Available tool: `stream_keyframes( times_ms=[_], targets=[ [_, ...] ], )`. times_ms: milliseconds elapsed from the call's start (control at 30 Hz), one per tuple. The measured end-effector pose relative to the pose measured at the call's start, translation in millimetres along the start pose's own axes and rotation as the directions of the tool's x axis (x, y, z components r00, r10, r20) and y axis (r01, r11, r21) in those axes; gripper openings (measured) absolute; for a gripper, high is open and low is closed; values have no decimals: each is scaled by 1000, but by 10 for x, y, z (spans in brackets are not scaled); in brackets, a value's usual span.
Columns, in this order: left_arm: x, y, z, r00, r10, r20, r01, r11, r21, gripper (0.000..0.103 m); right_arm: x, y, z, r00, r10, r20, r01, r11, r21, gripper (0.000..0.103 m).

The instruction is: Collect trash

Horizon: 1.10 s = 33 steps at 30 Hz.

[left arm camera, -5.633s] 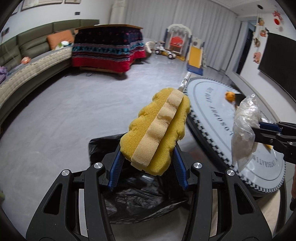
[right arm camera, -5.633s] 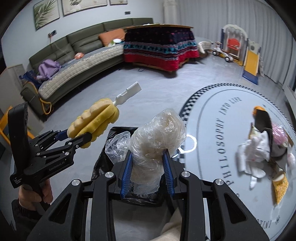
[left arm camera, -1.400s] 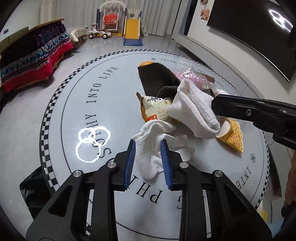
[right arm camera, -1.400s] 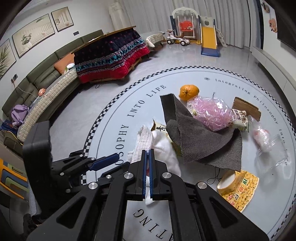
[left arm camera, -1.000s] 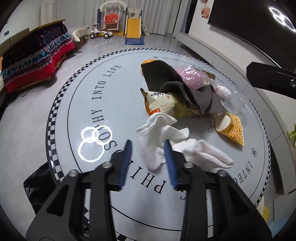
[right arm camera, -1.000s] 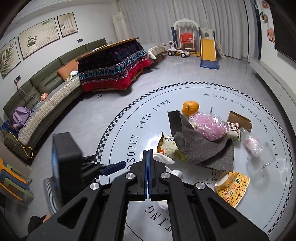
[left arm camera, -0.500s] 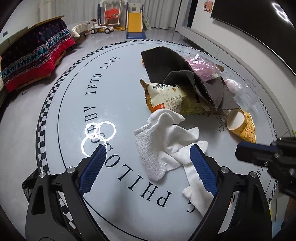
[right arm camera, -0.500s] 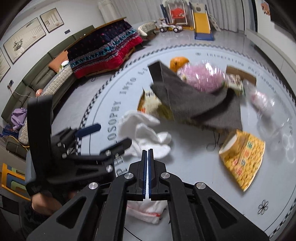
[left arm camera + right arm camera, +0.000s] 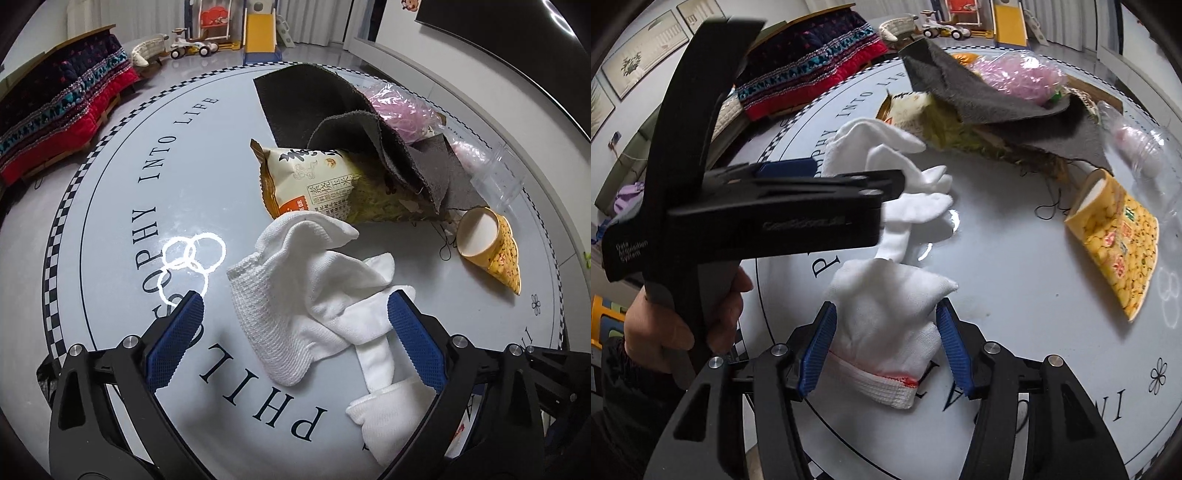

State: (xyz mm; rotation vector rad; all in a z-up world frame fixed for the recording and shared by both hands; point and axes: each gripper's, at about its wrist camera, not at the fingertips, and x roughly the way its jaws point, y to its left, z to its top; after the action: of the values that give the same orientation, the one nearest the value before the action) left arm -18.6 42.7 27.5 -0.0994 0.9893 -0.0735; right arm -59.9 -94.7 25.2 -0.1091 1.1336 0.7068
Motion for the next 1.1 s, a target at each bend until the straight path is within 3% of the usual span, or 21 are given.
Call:
stream_keyframes(
  times_ms=[167, 233, 267, 333, 400, 467, 600, 967, 1033, 1100],
  targets=[
    [137, -66, 14, 1000, 8, -17, -8, 1000, 14, 97, 88, 81, -5, 1000, -23, 3, 23, 999, -42, 56],
    [184, -101, -8, 999, 34, -18, -33, 999, 27, 84, 100, 114, -15, 999, -42, 10, 42, 997, -71, 42],
    [187, -135, -23, 997, 71, -1, -71, 996, 49, 74, 106, 115, -15, 1000, -25, 7, 25, 998, -65, 34],
    [176, -174, -33, 996, 85, 9, -85, 994, 66, 65, 112, 86, -14, 1000, 15, -2, -15, 999, -37, 22],
    [152, -169, -36, 997, 83, 10, -83, 995, 60, 45, 91, 52, -4, 1000, 24, -1, -24, 999, -27, 19],
    [134, -155, -30, 998, 64, 2, -64, 997, 50, 33, 83, 65, 25, 1000, 18, 2, -18, 1000, -23, 18],
    [54, -164, -66, 998, 65, 0, -64, 996, 60, 22, 3, 46, 4, 1000, 13, 12, -13, 1000, -9, 17],
    [-481, -94, -128, 994, 63, 92, -64, 998, 3, 21, -519, 10, 25, 994, -23, 104, 20, 1000, 23, 17],
    [-606, -89, -153, 991, 70, 112, -70, 998, 1, 16, -648, 15, 23, 992, -30, 124, 27, 999, 25, 17],
    [-690, -38, -167, 991, 17, 129, -12, 999, -36, 16, -731, 32, 7, 989, -36, 140, 33, 999, 28, 17]
  ],
)
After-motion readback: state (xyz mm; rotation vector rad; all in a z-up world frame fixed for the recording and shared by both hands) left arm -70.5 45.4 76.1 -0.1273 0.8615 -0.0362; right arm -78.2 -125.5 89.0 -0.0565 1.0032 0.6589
